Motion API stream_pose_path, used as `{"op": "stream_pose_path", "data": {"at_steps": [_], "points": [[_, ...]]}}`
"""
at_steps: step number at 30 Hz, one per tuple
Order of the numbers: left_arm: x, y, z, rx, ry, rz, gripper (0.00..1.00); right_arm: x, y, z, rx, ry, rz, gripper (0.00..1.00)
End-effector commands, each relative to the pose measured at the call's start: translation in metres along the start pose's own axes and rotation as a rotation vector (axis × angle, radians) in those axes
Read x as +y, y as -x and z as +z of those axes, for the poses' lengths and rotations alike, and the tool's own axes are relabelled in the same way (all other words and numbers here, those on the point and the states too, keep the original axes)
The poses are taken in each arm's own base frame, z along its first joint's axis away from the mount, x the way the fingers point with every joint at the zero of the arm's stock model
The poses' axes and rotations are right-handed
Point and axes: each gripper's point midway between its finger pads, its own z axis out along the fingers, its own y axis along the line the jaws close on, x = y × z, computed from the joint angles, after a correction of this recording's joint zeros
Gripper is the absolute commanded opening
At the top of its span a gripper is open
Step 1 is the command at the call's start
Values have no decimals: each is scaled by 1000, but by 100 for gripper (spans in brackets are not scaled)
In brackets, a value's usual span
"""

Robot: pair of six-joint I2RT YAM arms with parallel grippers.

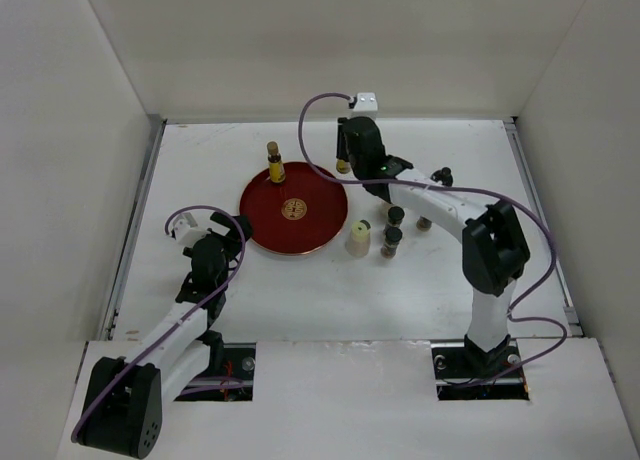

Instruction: Organize the condiment bottles

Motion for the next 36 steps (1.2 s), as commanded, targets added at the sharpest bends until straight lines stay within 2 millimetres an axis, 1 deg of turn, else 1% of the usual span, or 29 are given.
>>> {"op": "stream_pose_path", "data": {"at_steps": [1,5,8,12,17,21,24,27,29,33,36], "points": [[-12,9,1,-38,-43,-24,100,41,61,2,-173,92,76,26],[-12,7,2,-28,-42,-24,100,71,63,8,-178,160,105,26],[-12,5,3,-21,-40,-23,100,91,61,14,-173,208,121,26],[-14,4,3,-19,-46,-23,100,114,51,21,-165,243,120,26],[-15,3,4,-15,-47,-23,100,132,42,30,-164,257,111,27],[-15,3,5,-15,-51,-25,100,139,38,36,-164,265,109,27],[-16,3,4,-19,-54,-20,100,143,29,40,-157,264,86,27],[-13,5,5,-23,-47,-27,100,145,20,44,-141,260,77,28],[-13,7,4,-30,-49,-26,100,145,13,45,-133,257,65,32],[-13,7,5,-27,-48,-27,100,148,7,43,-126,263,58,45],[-13,6,5,-28,-46,-20,100,148,9,40,-134,267,66,53]]}}
